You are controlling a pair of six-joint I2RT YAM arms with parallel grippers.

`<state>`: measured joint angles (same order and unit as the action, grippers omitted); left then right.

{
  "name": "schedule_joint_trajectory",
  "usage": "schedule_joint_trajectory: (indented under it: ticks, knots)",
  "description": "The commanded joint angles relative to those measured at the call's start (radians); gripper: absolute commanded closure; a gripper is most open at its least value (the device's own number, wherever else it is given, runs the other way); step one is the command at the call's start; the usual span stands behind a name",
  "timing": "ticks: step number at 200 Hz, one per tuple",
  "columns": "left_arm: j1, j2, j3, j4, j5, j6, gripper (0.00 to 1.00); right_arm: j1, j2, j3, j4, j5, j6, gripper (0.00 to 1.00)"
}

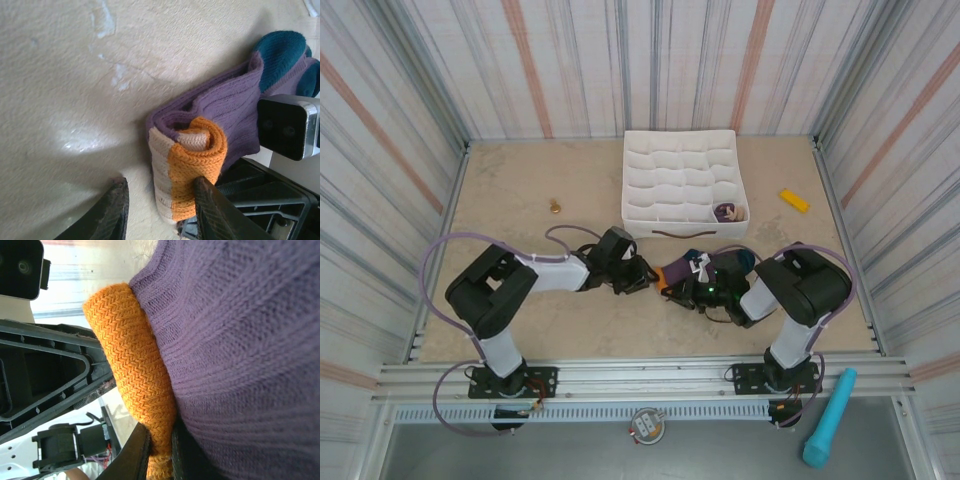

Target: Roll the socks

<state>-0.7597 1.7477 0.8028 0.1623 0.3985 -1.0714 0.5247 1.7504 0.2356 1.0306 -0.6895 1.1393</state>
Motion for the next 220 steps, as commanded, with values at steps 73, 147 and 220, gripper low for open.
schedule_joint_trajectory:
  ticks: [73,147,220]
  knots:
    - [-0.010,0.099,0.056,-0.035,-0.039,0.005,0.68,-0.015,0.082,-0.042,-0.034,0.021,0.077,1.00]
    - [-0.013,0.089,0.117,-0.211,-0.101,0.012,1.00,-0.019,0.078,-0.033,-0.041,0.017,0.054,0.81]
    - [-0.015,-0.020,0.217,-0.568,-0.161,0.013,1.00,0.119,-0.502,0.155,-0.956,0.404,-0.274,0.27]
